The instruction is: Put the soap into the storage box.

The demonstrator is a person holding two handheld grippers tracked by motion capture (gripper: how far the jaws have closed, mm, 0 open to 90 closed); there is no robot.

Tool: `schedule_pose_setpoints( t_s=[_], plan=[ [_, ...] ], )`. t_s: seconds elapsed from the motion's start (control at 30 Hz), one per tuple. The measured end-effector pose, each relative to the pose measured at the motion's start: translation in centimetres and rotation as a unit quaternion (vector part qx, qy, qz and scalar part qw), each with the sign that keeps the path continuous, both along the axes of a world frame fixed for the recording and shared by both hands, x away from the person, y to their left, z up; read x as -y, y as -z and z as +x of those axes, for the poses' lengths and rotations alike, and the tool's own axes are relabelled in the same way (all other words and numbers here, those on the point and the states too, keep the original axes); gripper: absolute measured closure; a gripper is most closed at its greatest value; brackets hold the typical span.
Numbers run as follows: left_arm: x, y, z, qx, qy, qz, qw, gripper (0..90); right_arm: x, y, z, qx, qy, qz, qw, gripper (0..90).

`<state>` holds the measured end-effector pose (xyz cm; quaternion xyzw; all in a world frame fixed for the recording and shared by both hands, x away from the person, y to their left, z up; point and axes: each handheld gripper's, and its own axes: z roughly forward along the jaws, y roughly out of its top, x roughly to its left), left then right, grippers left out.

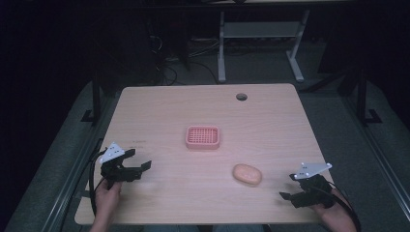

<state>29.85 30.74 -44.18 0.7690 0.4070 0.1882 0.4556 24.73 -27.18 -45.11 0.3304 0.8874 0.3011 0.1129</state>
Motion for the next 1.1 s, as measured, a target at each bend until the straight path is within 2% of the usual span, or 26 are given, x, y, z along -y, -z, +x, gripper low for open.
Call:
schedule_pose_setpoints(
  t_s=[0.23, 0.37, 0.53, 0.6, 1.1],
  plan=[
    [0.1, 0.1, -0.1, 0.002, -0.004, -0.006, 1.0000, 14.2, -0.7, -0.2, 0.1, 0.004, -0.012, -0.002, 0.9999, 24.6],
    [-0.1, 0.0, -0.2, 0.004, 0.001, 0.000, 1.0000, 14.2, -1.2, -0.5, 0.0, 0.004, -0.017, -0.004, 0.9998, 24.6],
    [-0.1, -0.1, -0.3, 0.003, -0.002, -0.007, 1.0000, 14.3, -1.6, -0.8, 0.1, 0.007, -0.026, -0.009, 0.9996, 24.5],
    [-0.2, -0.2, -0.3, 0.004, 0.000, -0.002, 1.0000, 14.2, -1.8, -1.0, 0.1, 0.009, -0.027, -0.013, 0.9995, 24.3],
    [-0.2, -0.2, -0.4, 0.004, -0.006, -0.010, 0.9999, 14.2, -3.4, -2.1, 1.2, 0.000, -0.050, -0.028, 0.9984, 24.2]
  ],
)
